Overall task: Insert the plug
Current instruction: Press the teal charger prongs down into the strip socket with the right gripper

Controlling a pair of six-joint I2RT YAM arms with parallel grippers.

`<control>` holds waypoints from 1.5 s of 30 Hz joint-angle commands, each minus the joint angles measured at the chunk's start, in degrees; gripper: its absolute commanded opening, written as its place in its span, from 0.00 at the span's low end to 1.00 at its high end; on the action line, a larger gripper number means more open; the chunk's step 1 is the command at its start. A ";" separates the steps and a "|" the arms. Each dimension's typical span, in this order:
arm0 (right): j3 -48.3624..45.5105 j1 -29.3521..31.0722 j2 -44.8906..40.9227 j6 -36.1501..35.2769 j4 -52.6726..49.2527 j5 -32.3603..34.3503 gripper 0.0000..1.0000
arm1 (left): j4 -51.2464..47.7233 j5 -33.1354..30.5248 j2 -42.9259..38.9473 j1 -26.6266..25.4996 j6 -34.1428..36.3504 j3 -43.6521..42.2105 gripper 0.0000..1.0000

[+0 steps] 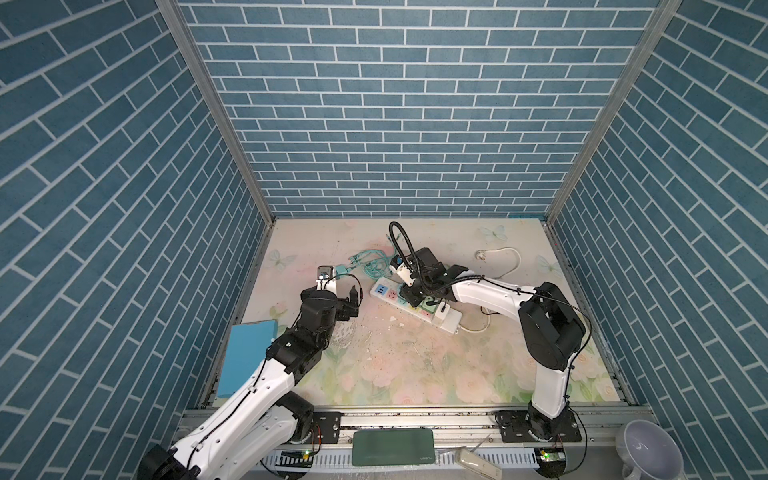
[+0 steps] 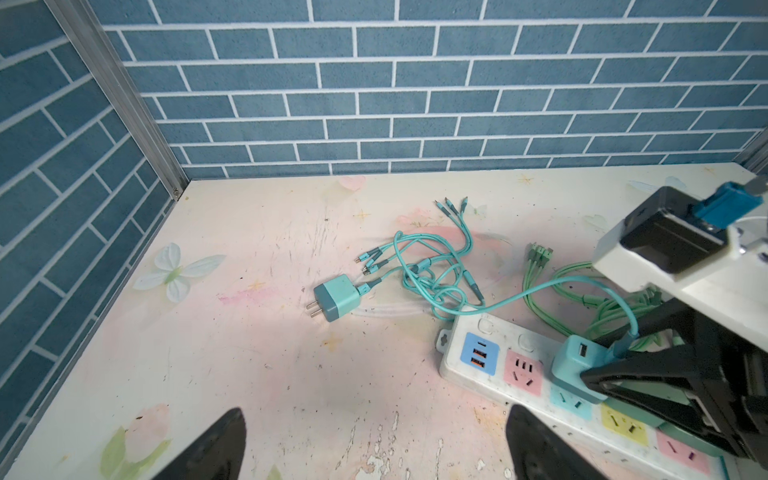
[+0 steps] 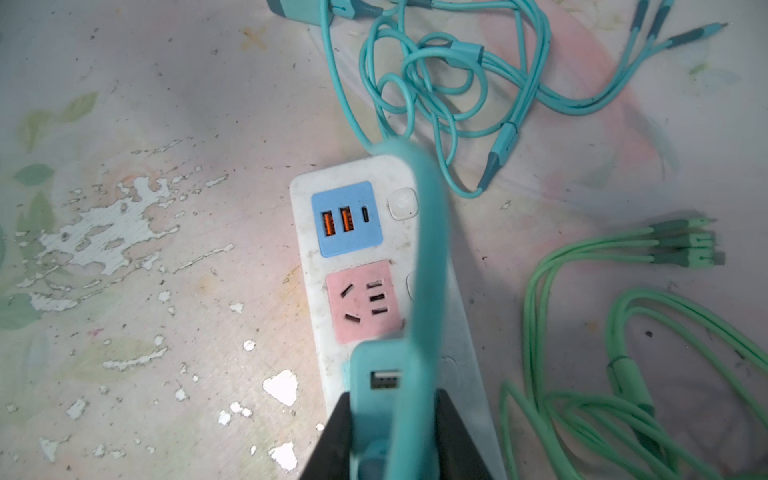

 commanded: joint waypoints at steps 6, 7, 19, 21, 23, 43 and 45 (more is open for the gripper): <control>-14.02 0.25 5.59 16.00 -10.90 5.38 0.00 | 2.38 2.88 1.98 0.77 1.56 1.81 0.98; -14.49 0.74 5.71 16.44 -9.74 5.83 0.00 | 2.43 3.27 2.23 0.91 1.69 2.01 0.98; -23.32 4.17 4.37 19.85 2.65 6.25 0.00 | 1.69 6.74 5.39 1.04 1.44 5.34 0.97; -24.42 4.20 2.45 18.66 1.18 6.29 0.00 | 3.47 6.69 5.35 1.05 0.69 4.36 0.97; -25.12 3.86 0.58 17.51 -1.28 6.38 0.00 | 5.30 7.11 5.59 1.05 0.01 3.50 0.96; -14.82 3.72 -1.81 16.88 -19.68 5.50 0.34 | 10.22 8.23 11.20 1.34 1.74 0.84 0.96; -14.21 3.73 -2.79 16.61 -20.61 6.54 0.36 | 10.09 8.12 11.34 1.30 1.71 0.84 0.96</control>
